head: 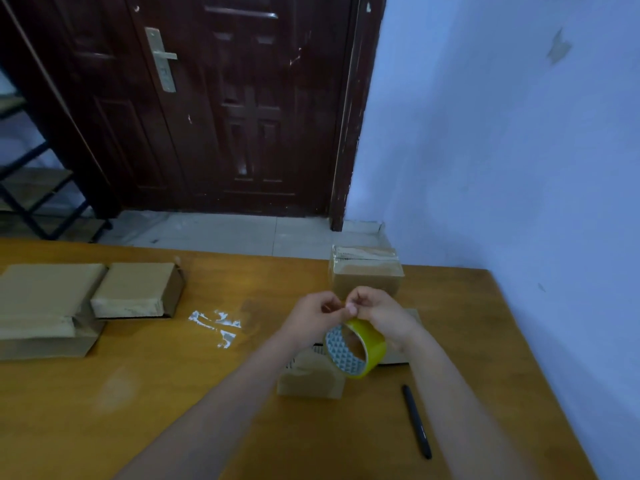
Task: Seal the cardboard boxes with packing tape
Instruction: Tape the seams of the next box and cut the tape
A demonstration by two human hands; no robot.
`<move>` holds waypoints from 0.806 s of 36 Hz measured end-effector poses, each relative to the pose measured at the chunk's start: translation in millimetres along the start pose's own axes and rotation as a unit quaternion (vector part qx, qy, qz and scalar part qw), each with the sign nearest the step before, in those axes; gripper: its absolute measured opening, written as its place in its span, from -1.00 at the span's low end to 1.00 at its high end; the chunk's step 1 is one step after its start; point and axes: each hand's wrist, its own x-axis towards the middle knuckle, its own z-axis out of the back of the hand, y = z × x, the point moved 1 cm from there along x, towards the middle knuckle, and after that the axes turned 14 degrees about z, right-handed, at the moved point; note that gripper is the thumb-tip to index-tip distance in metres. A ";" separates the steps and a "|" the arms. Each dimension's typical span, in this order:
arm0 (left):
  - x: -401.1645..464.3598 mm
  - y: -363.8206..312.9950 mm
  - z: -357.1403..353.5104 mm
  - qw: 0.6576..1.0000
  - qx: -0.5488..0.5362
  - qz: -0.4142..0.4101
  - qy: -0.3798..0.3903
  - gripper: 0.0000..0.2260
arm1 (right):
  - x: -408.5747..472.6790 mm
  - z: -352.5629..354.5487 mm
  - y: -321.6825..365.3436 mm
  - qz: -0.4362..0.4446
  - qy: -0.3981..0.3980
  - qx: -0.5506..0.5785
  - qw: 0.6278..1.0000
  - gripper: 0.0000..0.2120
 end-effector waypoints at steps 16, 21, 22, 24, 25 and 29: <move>-2.4 -1.6 19.2 0.944 -0.272 0.178 -0.060 -0.88 | -8.9 2.2 8.0 0.019 -0.059 0.090 0.994 -0.71; -3.2 5.4 20.8 0.935 -0.292 0.194 -0.053 -0.88 | -15.0 10.4 1.9 0.052 0.004 0.138 0.989 -0.75; -2.0 7.2 25.1 0.938 -0.284 0.186 -0.073 -0.88 | -15.6 13.7 -2.6 0.036 0.012 0.107 0.994 -0.73; 3.8 12.9 36.9 0.932 -0.296 0.177 -0.111 -0.93 | -15.6 20.4 -11.1 0.000 0.030 -0.062 0.998 -0.63; 7.2 16.6 41.5 0.930 -0.297 0.176 -0.123 -0.92 | -16.4 22.6 -17.5 -0.020 0.045 -0.180 0.982 -0.55; 6.8 24.8 30.5 0.941 -0.258 0.164 -0.146 -0.85 | -20.0 25.6 -28.0 -0.088 0.047 -0.373 0.922 -0.49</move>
